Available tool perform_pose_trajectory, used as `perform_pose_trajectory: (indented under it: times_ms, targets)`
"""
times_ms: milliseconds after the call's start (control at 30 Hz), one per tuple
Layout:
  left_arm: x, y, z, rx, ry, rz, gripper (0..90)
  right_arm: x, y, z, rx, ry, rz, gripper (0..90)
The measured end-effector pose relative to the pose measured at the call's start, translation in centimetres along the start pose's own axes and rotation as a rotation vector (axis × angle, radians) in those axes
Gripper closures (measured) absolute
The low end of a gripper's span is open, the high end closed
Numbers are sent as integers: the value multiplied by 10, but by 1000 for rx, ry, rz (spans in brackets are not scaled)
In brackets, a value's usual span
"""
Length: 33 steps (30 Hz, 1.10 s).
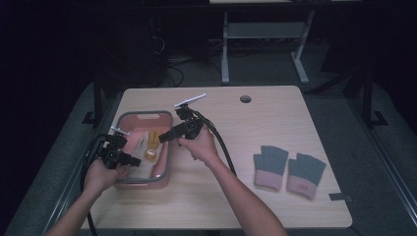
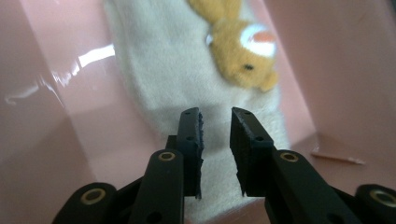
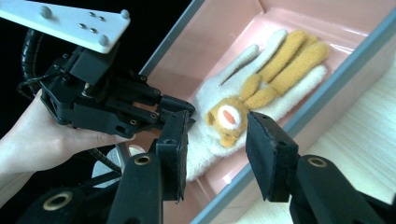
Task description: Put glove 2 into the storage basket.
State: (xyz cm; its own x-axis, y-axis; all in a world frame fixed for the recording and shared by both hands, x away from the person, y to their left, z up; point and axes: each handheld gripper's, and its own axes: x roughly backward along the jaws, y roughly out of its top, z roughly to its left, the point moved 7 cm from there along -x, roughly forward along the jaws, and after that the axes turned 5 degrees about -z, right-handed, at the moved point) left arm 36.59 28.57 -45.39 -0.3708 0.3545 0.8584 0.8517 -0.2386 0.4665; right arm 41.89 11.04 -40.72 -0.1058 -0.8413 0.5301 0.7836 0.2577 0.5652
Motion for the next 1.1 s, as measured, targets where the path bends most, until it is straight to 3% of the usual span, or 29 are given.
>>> perform_pose_trajectory:
  times_ms: [233,400,500,700,1100]
  targets:
    - [22,10,-4,-7,-23,-77,672,12,0,-1,6,-2,-19,583]
    - [32,18,-14,8,-56,-133,624,22,-3,-3,14,-1,-23,577]
    - [35,21,-21,-7,-65,-157,596,29,-6,-7,7,-5,-33,571]
    - [38,29,-34,-31,-93,-178,565,46,-11,-18,-9,-13,-42,558]
    - [40,42,-59,-32,-157,-222,532,79,-17,-30,-10,-39,-65,544]
